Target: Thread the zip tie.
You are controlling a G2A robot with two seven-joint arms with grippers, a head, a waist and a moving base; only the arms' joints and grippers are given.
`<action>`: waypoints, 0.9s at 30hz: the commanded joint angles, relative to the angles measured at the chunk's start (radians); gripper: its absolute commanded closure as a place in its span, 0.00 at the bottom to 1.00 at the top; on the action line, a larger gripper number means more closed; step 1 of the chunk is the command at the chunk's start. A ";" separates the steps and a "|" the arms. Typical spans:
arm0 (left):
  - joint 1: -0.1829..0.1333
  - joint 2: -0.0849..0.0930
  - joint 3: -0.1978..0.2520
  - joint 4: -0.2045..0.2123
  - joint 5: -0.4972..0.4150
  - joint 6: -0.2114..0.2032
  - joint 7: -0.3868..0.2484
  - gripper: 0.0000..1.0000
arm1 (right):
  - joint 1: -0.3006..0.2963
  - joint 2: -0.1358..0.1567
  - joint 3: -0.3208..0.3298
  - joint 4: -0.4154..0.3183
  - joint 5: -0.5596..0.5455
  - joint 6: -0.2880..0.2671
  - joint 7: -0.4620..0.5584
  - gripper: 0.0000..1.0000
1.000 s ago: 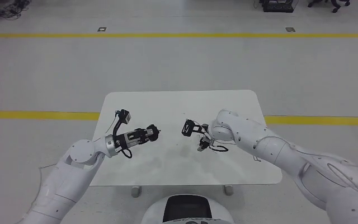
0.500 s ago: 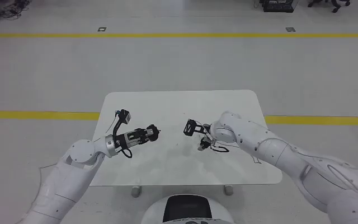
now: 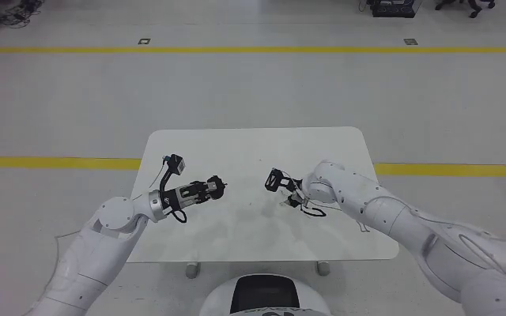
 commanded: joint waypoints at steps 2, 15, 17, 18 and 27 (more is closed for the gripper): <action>0.000 0.000 0.000 0.000 0.000 0.000 0.000 1.00 | -0.001 -0.007 -0.006 0.014 -0.002 0.000 -0.007 1.00; 0.000 0.000 0.000 0.000 0.000 0.000 0.000 1.00 | -0.023 -0.044 -0.006 0.087 -0.012 0.000 -0.035 1.00; 0.000 0.000 0.000 0.000 0.000 0.000 0.000 1.00 | -0.027 -0.051 -0.006 0.092 -0.012 0.000 -0.028 1.00; 0.000 0.000 0.000 0.000 0.000 0.000 0.000 1.00 | -0.029 -0.054 -0.006 0.092 -0.010 0.000 -0.024 1.00; 0.000 0.000 0.000 0.000 0.000 0.000 0.000 1.00 | -0.032 -0.076 -0.006 0.097 0.012 0.000 0.035 1.00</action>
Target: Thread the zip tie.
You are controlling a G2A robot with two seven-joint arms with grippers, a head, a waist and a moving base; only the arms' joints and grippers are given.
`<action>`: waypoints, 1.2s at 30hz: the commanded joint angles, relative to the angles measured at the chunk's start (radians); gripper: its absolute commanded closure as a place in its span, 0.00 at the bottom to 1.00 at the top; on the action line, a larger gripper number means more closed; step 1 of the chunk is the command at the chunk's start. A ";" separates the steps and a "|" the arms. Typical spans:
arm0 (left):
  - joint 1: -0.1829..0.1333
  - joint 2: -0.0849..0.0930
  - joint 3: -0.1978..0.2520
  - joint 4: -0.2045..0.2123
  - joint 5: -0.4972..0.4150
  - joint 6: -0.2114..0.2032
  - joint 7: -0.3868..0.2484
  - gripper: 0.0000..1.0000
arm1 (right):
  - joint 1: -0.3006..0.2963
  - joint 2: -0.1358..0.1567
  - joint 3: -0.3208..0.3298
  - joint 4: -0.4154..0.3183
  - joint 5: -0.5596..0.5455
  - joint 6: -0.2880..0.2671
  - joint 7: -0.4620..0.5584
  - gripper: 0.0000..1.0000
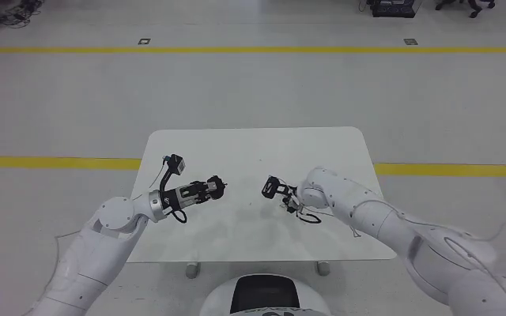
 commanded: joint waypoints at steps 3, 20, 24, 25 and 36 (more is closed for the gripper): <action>0.000 0.000 0.000 0.000 0.000 0.000 0.000 1.00 | 0.002 -0.006 0.000 0.002 0.021 0.000 0.031 1.00; 0.000 0.000 0.000 0.000 0.000 0.000 0.000 1.00 | 0.002 -0.009 0.000 -0.029 0.147 0.000 0.181 1.00; 0.000 0.000 0.000 0.000 0.000 0.000 0.000 1.00 | 0.000 -0.006 0.000 -0.041 0.155 0.000 0.195 1.00; 0.000 0.000 0.000 0.000 0.000 0.000 0.000 1.00 | 0.000 -0.005 0.000 -0.044 0.155 0.000 0.196 1.00; 0.000 0.000 0.000 0.000 0.000 0.000 0.000 1.00 | -0.020 0.001 0.000 -0.069 -0.028 0.000 0.126 0.56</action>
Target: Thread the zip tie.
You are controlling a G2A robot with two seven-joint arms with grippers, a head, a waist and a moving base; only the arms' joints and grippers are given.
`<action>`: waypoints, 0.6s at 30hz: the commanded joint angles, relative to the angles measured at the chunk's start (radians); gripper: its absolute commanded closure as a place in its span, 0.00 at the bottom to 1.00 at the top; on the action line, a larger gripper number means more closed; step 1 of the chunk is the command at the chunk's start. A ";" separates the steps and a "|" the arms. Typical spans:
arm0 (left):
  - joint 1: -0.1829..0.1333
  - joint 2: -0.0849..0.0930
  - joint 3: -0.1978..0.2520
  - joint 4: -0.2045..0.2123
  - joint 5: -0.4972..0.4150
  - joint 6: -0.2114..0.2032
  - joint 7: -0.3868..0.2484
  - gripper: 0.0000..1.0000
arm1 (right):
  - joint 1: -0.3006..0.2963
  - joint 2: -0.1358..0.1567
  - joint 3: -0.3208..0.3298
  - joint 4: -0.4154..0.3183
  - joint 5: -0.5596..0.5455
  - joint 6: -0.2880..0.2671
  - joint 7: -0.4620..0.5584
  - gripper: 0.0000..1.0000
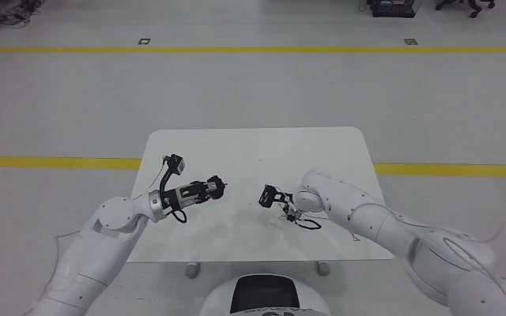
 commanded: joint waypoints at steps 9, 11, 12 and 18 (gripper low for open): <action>0.000 0.000 0.000 0.000 0.000 0.000 0.000 1.00 | -0.013 -0.010 0.000 0.042 -0.065 0.000 -0.087 0.58; 0.000 0.000 0.000 0.000 0.000 0.000 0.000 1.00 | -0.015 -0.012 0.000 0.053 -0.078 0.000 -0.103 0.57; 0.000 0.000 0.000 0.000 0.000 0.000 0.000 1.00 | -0.015 -0.013 0.000 0.057 -0.084 0.000 -0.109 0.58; 0.000 0.000 0.000 0.000 0.000 0.000 0.000 1.00 | -0.020 -0.020 0.000 0.075 -0.106 0.000 -0.145 0.64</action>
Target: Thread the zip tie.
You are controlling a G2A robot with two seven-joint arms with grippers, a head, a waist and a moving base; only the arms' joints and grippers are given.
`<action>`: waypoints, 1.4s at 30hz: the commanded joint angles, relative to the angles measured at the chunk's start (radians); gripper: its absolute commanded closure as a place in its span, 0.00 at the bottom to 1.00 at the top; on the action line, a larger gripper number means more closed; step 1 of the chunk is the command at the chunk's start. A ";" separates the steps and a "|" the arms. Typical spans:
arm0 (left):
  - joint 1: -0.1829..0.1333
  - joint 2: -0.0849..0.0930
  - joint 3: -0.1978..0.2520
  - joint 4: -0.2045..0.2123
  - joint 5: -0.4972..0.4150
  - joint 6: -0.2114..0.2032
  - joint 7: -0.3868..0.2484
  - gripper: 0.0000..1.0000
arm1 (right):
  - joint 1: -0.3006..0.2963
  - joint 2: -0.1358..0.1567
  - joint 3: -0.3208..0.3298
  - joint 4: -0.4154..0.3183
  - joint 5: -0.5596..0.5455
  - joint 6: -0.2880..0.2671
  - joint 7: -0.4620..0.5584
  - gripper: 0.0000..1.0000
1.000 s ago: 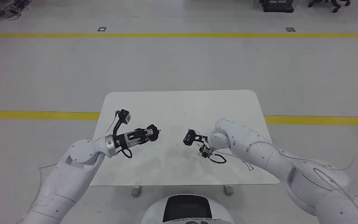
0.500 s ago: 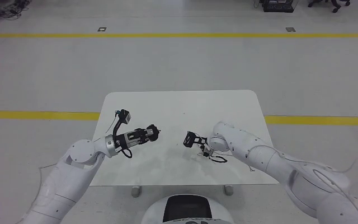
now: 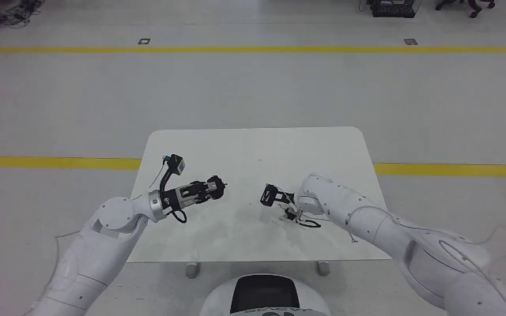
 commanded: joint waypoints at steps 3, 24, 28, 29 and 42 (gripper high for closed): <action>0.000 0.000 0.000 0.000 0.000 0.000 0.000 1.00 | -0.001 -0.004 0.000 0.012 -0.011 0.000 -0.020 0.69; 0.000 0.000 0.000 0.000 0.000 0.000 0.000 1.00 | -0.003 -0.028 0.000 0.065 -0.024 0.000 -0.058 0.87; 0.000 0.000 0.000 0.000 0.000 0.000 0.000 1.00 | -0.003 -0.031 0.000 0.074 -0.030 0.000 -0.068 0.89; 0.000 0.000 0.000 0.000 0.000 0.000 0.000 1.00 | -0.003 -0.032 0.000 0.076 -0.031 0.000 -0.070 0.89; 0.000 0.000 0.000 0.000 0.000 0.000 0.000 1.00 | -0.007 -0.043 0.000 0.097 -0.030 0.000 -0.072 0.90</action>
